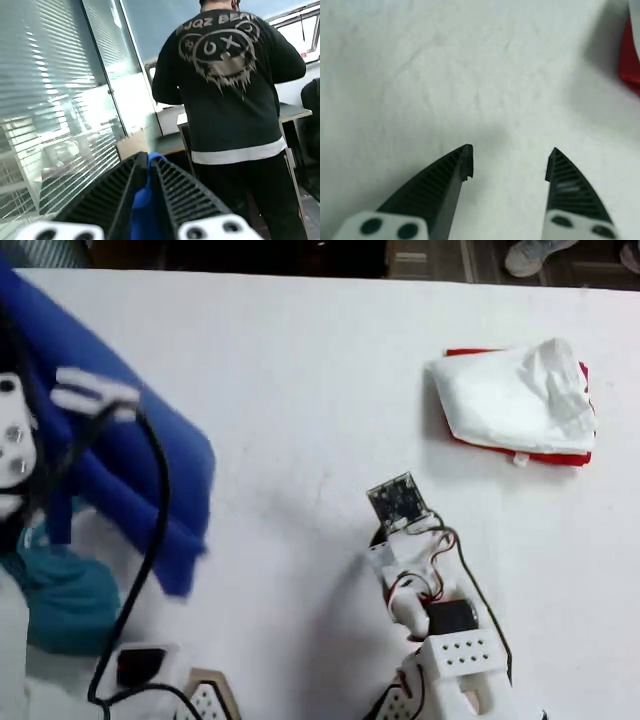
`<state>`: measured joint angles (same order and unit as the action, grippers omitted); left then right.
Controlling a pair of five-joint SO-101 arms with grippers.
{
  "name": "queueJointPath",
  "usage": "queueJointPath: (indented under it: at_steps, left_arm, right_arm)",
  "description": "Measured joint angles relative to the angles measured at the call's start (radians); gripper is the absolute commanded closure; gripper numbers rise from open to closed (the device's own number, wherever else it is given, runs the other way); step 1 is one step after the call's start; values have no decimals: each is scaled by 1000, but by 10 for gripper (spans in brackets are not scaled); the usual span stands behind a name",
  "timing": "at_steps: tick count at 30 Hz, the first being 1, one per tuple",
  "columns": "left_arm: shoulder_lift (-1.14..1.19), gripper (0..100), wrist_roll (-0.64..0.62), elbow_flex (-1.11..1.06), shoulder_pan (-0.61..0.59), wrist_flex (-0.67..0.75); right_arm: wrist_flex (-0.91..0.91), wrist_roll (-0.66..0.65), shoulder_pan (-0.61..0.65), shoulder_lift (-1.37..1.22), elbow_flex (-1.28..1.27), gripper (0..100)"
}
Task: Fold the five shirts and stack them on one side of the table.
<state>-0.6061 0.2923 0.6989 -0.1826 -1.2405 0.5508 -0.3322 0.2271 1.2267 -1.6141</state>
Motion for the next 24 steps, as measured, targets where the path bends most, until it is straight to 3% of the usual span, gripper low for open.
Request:
queueJointPath:
  at_steps: [4, 9, 15, 17, 20, 24]
  left_arm:
    - [21, 975, 0, -150, 77, -2]
    - [35, 975, 0, -445, 256, 6]
    - [37, 962, 0, -824, 466, 137]
    - [38, 902, 0, -908, 517, 172]
    - [38, 788, 0, -948, 559, 184]
    - [37, 789, 0, -948, 537, 173]
  right_arm:
    - [0, 0, 0, 0, 0, 758]
    - [0, 0, 0, 0, 0, 758]
    - [0, 0, 0, 0, 0, 758]
    - [0, 0, 0, 0, 0, 758]
    - [0, 0, 0, 0, 0, 758]
    - [0, 0, 0, 0, 0, 758]
